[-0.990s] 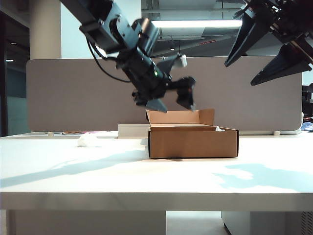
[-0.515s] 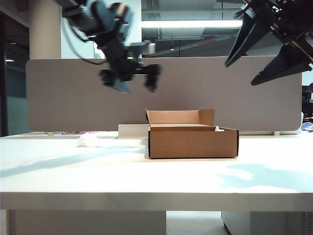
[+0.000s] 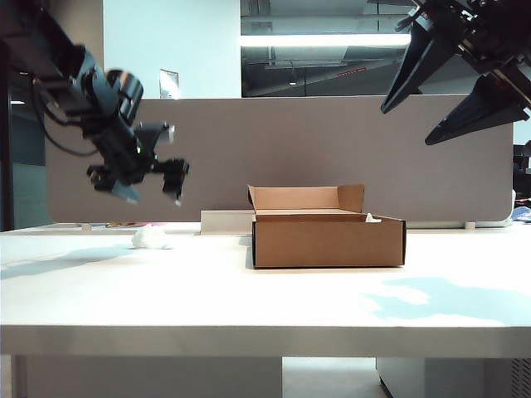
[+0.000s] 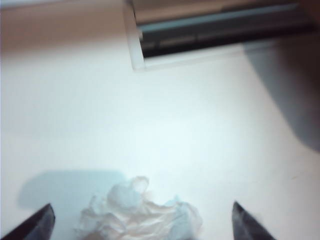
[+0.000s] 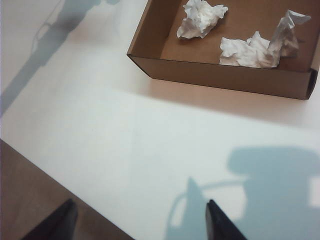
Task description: Pick up all the paper balls on the table and put them in the paper box.
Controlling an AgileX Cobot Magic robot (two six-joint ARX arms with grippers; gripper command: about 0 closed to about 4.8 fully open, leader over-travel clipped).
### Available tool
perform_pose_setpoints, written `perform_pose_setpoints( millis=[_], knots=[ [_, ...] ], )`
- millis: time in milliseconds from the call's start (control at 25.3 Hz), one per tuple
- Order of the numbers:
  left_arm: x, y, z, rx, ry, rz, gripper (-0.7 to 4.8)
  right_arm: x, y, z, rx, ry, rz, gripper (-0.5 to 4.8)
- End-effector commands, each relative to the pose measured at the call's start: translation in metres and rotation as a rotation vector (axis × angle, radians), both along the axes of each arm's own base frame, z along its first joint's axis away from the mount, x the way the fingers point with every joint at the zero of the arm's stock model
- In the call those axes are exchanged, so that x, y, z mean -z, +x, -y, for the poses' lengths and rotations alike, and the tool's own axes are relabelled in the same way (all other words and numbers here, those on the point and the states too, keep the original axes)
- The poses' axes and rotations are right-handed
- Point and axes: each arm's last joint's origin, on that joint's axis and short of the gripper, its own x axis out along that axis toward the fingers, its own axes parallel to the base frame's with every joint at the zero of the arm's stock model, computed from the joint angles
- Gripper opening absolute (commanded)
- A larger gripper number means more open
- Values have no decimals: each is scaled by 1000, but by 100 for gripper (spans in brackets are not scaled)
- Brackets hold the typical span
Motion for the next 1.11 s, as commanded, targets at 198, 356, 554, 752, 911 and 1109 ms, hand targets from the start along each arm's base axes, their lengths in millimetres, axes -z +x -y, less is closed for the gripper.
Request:
perform_pose_setpoints(
  millis=[198,356,554,752,911,1109],
  knots=[
    [33,15,-6,-54,15,38,479,-3,-1,0,-1,2,7,355],
    [44,18,-6,-54,18,25,479,-2,-1,0,0,-1,-4,355],
    [55,19,-6,-54,22,-2,344,-2,-1,0,0,-2,-6,355],
    [53,18,-6,-51,23,-13,22,-2,-1,0,2,-3,-4,355],
    [18,12,-5,-41,6,50,-6,-2,-1,0,2,-2,-4,355],
    [-47,-7,7,103,-193,128,-6,-2,-1,0,1,-1,1,355]
  ],
)
